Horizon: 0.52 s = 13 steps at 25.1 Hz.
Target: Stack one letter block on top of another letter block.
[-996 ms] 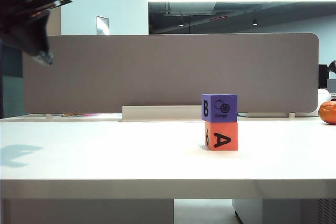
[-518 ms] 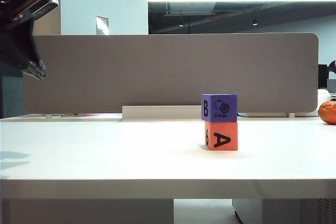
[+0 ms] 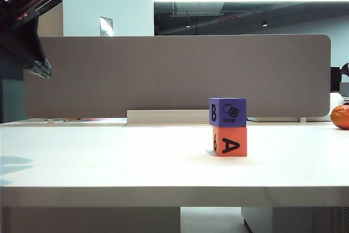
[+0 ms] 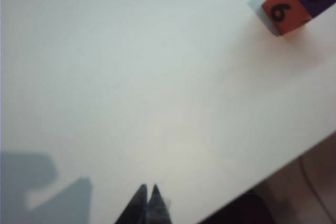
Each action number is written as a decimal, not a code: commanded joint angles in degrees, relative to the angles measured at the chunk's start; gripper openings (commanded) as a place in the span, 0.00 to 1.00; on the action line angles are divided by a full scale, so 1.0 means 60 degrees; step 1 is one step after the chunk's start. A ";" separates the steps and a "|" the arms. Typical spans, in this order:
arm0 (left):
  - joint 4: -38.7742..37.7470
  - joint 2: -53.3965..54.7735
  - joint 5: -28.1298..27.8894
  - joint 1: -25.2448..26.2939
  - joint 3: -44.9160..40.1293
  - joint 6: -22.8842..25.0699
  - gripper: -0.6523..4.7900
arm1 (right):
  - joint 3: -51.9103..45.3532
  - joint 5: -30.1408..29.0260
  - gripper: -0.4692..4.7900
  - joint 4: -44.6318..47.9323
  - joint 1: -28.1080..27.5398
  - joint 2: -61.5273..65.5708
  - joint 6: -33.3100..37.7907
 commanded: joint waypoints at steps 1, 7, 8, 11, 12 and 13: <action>0.1293 -0.0248 -0.0929 0.0025 -0.0244 0.0266 0.11 | -0.0040 -0.0007 0.09 0.0138 0.0000 -0.0004 0.0000; 0.5242 -0.3220 -0.2051 0.0073 -0.3104 0.0266 0.11 | -0.0040 -0.0004 0.09 0.0142 0.0000 -0.0015 0.0000; 0.5497 -0.3636 -0.2379 0.0076 -0.3515 0.0262 0.11 | -0.0040 -0.0007 0.09 0.0142 0.0000 -0.0015 0.0000; 0.5781 -0.4991 -0.2707 0.0189 -0.4626 0.0262 0.11 | -0.0040 -0.0004 0.09 0.0142 0.0000 -0.0011 0.0000; 0.5949 -0.5370 -0.2707 0.0291 -0.4958 0.0251 0.11 | -0.0040 -0.0007 0.09 0.0142 0.0000 -0.0015 0.0000; 0.6102 -0.5745 -0.2648 0.0401 -0.5275 0.0229 0.11 | -0.0040 -0.0011 0.09 0.0142 0.0000 -0.0015 0.0000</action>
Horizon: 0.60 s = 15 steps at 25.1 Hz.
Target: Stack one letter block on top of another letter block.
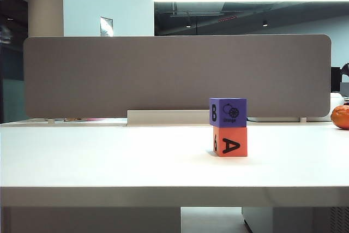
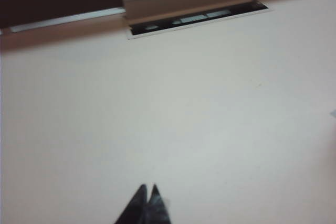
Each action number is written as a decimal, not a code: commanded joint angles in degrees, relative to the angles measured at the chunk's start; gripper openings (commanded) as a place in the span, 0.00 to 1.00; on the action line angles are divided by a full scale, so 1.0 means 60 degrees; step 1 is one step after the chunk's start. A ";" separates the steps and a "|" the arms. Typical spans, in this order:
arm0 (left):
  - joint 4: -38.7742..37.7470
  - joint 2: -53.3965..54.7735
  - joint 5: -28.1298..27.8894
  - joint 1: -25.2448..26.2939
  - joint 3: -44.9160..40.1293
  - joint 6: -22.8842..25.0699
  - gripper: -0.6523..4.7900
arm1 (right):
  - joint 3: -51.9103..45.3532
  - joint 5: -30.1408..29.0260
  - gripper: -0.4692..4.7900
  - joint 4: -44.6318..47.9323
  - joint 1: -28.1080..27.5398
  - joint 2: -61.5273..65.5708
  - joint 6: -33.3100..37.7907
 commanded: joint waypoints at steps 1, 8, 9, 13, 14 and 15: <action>0.0725 -0.1249 0.0073 0.0415 -0.1027 -0.0004 0.11 | -0.0040 -0.0011 0.09 0.0142 -0.0004 -0.0015 -0.0004; 0.0936 -0.3861 0.0794 0.1625 -0.2747 -0.0470 0.11 | -0.0040 -0.0007 0.09 0.0142 -0.0004 -0.0015 0.0000; 0.0940 -0.4091 0.0831 0.1672 -0.2871 -0.0470 0.11 | -0.0040 -0.0007 0.09 0.0142 -0.0004 -0.0015 0.0000; 0.0933 -0.5005 0.0827 0.1818 -0.3377 -0.0503 0.11 | -0.0040 -0.0011 0.09 0.0142 -0.0004 -0.0015 0.0000; 0.0929 -0.5125 0.0812 0.1818 -0.3446 -0.0499 0.11 | -0.0040 -0.0007 0.09 0.0142 -0.0004 -0.0015 0.0000; 0.0940 -0.5191 0.0809 0.1818 -0.3497 -0.0492 0.11 | -0.0040 -0.0007 0.09 0.0142 -0.0004 -0.0015 -0.0004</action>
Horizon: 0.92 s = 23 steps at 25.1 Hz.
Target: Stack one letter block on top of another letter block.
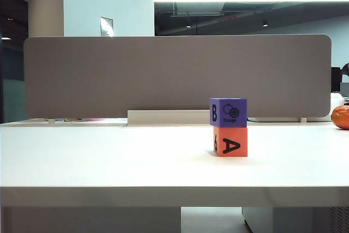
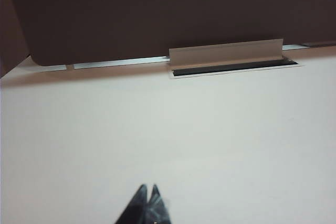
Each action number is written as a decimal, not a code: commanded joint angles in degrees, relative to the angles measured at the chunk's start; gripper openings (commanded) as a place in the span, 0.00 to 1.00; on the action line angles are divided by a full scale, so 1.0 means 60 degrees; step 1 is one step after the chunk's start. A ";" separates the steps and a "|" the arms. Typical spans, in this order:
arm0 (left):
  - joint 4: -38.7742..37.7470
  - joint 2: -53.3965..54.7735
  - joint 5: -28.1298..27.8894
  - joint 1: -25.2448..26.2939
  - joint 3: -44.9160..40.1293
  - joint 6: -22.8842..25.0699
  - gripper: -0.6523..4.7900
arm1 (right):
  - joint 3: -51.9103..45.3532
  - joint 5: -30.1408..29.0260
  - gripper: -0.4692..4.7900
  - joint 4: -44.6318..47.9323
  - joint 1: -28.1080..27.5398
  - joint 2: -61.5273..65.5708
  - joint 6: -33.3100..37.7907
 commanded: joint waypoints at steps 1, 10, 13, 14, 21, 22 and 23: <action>0.0091 -0.0237 -0.0036 -0.0011 -0.0131 0.0011 0.11 | -0.0040 -0.0004 0.09 0.0138 0.0004 -0.0015 0.0000; -0.0452 -0.0951 -0.0623 -0.0011 -0.0539 0.0011 0.11 | -0.0040 -0.0007 0.09 0.0138 0.0004 -0.0015 0.0004; -0.0612 -0.1147 -0.0940 -0.0011 -0.0539 0.0011 0.11 | -0.0040 -0.0004 0.09 0.0138 0.0004 -0.0015 0.0000; -0.0670 -0.1246 -0.1064 -0.0011 -0.0539 0.0007 0.11 | -0.0040 -0.0004 0.09 0.0138 0.0004 -0.0015 0.0000; -0.0743 -0.1279 -0.1253 -0.0015 -0.0539 0.0007 0.11 | -0.0040 -0.0004 0.09 0.0138 0.0004 -0.0015 0.0000; -0.0754 -0.1279 -0.1249 -0.0015 -0.0539 0.0007 0.11 | -0.0040 -0.0007 0.09 0.0138 0.0004 -0.0018 0.0000; -0.0761 -0.1279 -0.1242 -0.0015 -0.0539 -0.0004 0.11 | -0.0040 -0.0004 0.09 0.0138 0.0004 -0.0015 0.0000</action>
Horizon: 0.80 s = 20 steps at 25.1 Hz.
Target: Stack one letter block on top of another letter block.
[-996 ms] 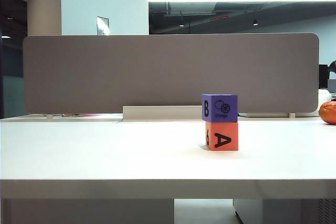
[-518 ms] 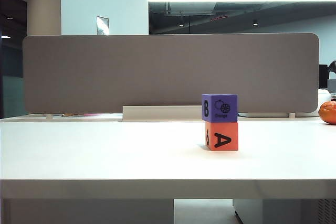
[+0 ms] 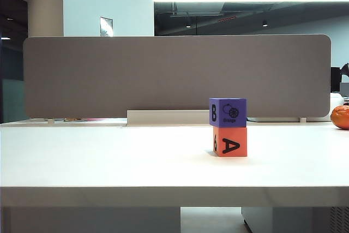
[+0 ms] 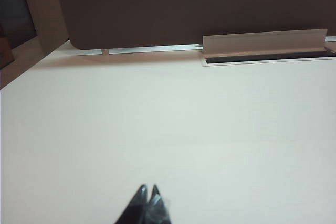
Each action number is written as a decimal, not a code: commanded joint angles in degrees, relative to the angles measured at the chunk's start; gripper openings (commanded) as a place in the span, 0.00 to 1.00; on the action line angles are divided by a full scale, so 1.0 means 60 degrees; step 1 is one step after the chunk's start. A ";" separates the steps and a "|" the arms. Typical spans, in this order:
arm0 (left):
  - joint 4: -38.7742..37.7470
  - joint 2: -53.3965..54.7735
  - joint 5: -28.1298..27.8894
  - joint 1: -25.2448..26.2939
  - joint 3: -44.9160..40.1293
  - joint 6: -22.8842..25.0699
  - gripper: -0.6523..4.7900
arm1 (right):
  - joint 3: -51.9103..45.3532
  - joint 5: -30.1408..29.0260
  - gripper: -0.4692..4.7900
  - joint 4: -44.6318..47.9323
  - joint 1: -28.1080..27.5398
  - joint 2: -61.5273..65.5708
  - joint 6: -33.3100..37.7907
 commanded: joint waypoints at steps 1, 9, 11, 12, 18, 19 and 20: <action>0.0095 0.0007 0.0080 -0.0011 0.0029 0.0000 0.11 | -0.0040 -0.0007 0.09 0.0138 0.0004 -0.0018 0.0000; 0.0091 0.0007 0.0131 -0.0011 0.0029 0.0004 0.11 | -0.0040 -0.0007 0.09 0.0138 0.0004 -0.0022 -0.0004; 0.0091 0.0007 0.0131 -0.0011 0.0029 0.0000 0.11 | -0.0040 -0.0007 0.09 0.0138 0.0004 -0.0022 0.0000; 0.0091 0.0007 0.0131 -0.0011 0.0029 0.0000 0.11 | -0.0040 -0.0007 0.09 0.0138 0.0004 -0.0022 0.0000; 0.0091 0.0007 0.0131 -0.0011 0.0029 0.0000 0.11 | -0.0040 -0.0007 0.09 0.0138 0.0004 -0.0022 -0.0004; 0.0091 0.0007 0.0131 -0.0011 0.0029 0.0004 0.11 | -0.0040 -0.0007 0.09 0.0138 0.0004 -0.0022 -0.0004; 0.0091 0.0007 0.0131 -0.0011 0.0029 0.0000 0.11 | -0.0040 -0.0007 0.09 0.0138 0.0004 -0.0022 0.0000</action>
